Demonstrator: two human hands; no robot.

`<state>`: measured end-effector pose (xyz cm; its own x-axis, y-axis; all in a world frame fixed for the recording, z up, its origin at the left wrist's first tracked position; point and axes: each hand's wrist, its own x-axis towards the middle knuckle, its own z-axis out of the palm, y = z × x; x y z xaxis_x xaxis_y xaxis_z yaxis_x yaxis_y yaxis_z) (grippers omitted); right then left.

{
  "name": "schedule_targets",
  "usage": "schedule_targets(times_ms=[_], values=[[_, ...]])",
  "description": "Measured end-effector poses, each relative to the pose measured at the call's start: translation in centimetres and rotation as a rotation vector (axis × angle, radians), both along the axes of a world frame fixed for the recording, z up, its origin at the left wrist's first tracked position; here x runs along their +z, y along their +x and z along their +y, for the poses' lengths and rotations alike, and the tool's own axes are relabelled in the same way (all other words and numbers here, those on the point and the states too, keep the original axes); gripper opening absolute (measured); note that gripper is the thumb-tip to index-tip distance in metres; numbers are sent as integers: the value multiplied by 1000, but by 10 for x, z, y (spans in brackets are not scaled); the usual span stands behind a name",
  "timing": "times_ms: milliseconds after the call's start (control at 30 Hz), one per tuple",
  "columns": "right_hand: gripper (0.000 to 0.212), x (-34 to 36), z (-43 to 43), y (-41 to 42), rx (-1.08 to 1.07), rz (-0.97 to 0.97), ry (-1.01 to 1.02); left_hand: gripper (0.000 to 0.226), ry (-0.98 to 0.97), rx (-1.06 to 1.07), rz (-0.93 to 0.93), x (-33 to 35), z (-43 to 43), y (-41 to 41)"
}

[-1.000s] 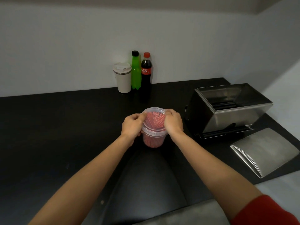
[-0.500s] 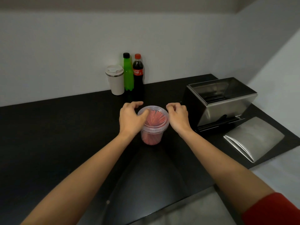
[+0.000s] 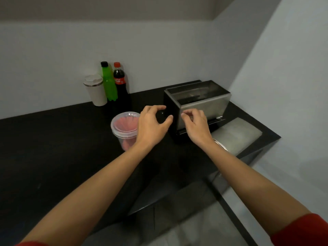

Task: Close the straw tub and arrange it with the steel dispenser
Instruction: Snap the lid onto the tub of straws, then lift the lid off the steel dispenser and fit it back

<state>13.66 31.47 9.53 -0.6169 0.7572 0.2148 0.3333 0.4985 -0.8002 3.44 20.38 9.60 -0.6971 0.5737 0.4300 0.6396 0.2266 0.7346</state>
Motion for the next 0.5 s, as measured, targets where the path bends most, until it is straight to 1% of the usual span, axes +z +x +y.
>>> schedule_targets(times_ms=[67,167,333,500], values=[[25,-3,41,70,-72,-15,14,43,-17,-58,-1,-3,41,64],[25,-11,67,99,-85,-45,3,43,-37,-74,-17,-11,61,91],[30,-17,77,97,-85,-95,-13,43,-78,-57,-61,-20,66,89],[39,-31,114,130,-94,-192,-44,50,-153,-109,-160,-32,102,120]])
